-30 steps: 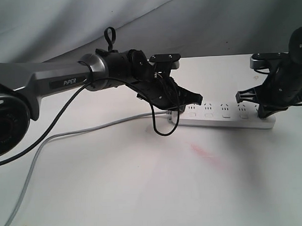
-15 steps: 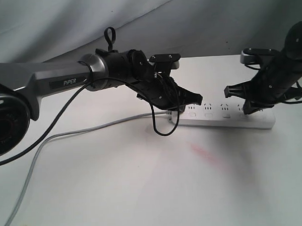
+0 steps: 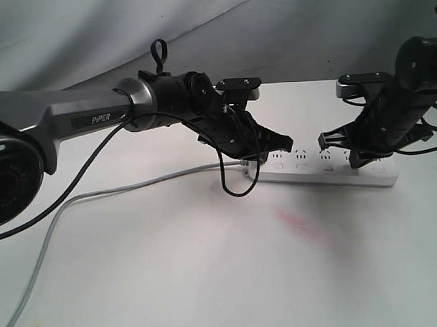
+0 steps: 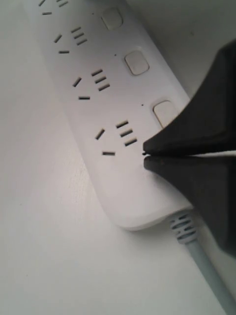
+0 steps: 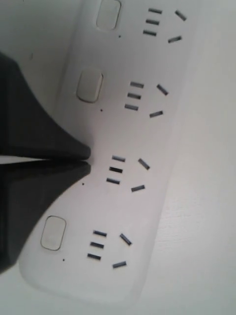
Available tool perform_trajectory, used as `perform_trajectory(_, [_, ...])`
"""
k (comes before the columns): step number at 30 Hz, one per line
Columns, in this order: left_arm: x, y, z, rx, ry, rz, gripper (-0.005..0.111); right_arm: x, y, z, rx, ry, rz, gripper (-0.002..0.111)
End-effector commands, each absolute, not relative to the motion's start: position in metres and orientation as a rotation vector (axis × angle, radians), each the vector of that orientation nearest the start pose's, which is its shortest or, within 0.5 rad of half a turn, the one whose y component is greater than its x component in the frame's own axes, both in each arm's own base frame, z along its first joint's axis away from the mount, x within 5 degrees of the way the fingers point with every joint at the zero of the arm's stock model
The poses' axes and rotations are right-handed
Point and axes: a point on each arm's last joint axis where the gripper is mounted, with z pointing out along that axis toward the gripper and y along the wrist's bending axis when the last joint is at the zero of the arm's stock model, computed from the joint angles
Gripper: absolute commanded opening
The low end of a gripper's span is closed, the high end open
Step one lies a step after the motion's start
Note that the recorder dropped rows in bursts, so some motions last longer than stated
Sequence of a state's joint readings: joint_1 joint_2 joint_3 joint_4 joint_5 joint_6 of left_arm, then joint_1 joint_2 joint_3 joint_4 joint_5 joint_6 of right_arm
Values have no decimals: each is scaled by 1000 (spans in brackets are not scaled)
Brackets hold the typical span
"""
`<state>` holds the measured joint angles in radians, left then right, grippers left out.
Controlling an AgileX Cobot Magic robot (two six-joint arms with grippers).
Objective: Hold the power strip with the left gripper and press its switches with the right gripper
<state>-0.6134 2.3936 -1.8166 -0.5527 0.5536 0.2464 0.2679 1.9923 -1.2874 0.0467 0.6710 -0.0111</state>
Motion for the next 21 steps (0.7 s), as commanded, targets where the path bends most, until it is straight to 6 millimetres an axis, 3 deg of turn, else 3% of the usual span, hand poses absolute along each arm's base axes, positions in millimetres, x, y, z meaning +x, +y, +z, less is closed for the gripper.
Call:
perform_trajectory(1, [405,-319,114,608,2566,-669,0,379,106,155,-362,2832,88,0])
perform_trajectory(9, [404,-319,114,609,2568,-670,0,378,106,132,-371,2907,74,0])
perform_trajectory(21, [404,-319,114,609,2568,-670,0,376,105,114,-381,2956,61,0])
